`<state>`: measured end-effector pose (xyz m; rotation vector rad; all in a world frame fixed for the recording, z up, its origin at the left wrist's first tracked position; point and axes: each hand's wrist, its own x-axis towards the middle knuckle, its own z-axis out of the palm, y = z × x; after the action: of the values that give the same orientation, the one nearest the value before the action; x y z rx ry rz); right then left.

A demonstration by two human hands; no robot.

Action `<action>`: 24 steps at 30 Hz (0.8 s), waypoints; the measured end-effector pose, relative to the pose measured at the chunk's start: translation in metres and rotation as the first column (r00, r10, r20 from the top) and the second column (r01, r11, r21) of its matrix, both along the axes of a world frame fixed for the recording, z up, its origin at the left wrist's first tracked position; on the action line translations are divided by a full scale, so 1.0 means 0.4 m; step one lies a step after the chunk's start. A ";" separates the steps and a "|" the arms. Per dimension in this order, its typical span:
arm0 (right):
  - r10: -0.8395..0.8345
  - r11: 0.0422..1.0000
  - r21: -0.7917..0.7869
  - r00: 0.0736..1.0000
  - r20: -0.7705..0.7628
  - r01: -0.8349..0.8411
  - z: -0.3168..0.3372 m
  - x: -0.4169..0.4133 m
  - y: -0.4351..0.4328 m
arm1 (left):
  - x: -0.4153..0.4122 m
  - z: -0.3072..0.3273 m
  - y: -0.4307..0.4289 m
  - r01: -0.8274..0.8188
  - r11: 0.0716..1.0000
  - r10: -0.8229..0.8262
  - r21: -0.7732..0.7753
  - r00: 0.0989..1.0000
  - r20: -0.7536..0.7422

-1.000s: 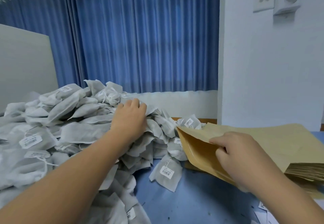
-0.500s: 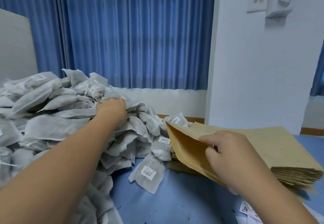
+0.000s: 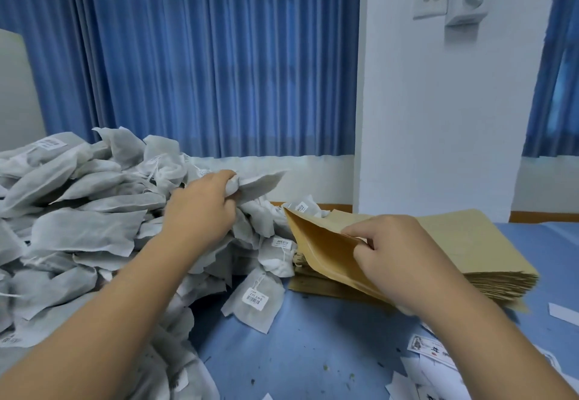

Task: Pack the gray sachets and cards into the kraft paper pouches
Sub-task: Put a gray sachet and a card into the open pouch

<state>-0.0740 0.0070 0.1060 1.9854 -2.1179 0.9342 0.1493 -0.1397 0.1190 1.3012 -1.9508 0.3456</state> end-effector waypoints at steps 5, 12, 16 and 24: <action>0.019 1.000 -0.001 1.000 0.018 -0.019 0.007 -0.024 0.006 | -0.013 0.006 0.086 0.243 0.970 -0.236 0.019 0.955 -0.183; 0.035 0.999 -0.035 0.998 0.055 -0.034 0.014 -0.059 0.005 | -0.004 0.038 0.170 0.644 0.763 -0.572 -0.052 0.637 -0.516; 0.039 0.999 -0.021 0.997 0.073 -0.038 0.011 -0.066 0.002 | 0.018 0.042 0.176 0.705 0.698 -0.632 -0.129 0.521 -0.573; 0.080 0.997 -0.018 0.987 0.141 -0.078 0.013 -0.082 0.005 | 0.016 0.045 0.174 0.928 0.351 -0.698 -0.124 0.171 -0.695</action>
<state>-0.1068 0.0090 0.1112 2.0686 -2.1103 1.1306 0.1558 -0.0702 0.1369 0.1761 -1.7654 -0.9695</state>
